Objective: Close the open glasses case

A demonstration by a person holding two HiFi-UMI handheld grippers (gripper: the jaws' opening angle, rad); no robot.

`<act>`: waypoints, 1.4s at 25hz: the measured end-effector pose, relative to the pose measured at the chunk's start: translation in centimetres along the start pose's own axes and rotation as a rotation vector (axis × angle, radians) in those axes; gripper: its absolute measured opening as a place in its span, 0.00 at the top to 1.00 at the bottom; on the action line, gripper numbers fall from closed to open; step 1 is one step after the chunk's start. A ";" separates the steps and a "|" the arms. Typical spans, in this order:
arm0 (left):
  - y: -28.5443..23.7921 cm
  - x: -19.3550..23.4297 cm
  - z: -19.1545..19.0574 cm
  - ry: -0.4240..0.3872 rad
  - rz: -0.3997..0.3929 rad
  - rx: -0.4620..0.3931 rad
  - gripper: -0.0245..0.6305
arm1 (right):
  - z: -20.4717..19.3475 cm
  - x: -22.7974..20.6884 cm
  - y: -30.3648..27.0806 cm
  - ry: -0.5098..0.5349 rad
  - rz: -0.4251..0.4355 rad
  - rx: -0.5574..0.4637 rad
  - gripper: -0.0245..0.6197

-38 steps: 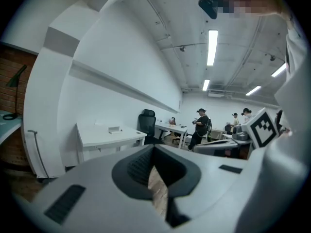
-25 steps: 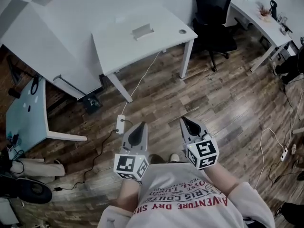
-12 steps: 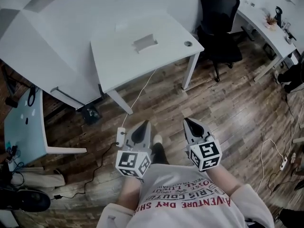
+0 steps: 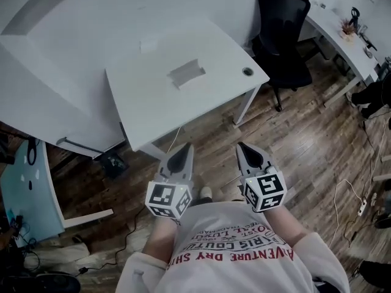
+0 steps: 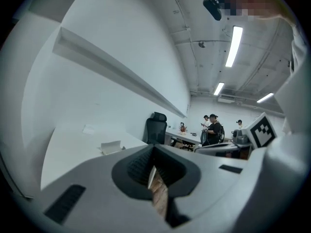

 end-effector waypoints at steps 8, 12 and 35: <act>-3.7 6.7 0.5 0.041 0.044 0.025 0.97 | 1.7 -0.3 -8.5 -0.010 0.016 0.035 0.94; -6.1 9.8 0.7 0.044 0.096 0.028 0.97 | 2.2 -1.0 -13.5 -0.004 0.059 0.049 0.94; -24.1 21.7 1.8 0.249 0.582 -0.019 0.97 | 8.6 -7.7 -40.5 0.252 0.551 0.122 0.94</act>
Point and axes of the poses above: the fingertips, and each gripper's own axes: y backward along the fingers, x to its left, z out of its top, the point moved 3 cm from there along y, backward along the fingers, and after that the axes turned 13 degrees about -z, right-handed, at the moved point
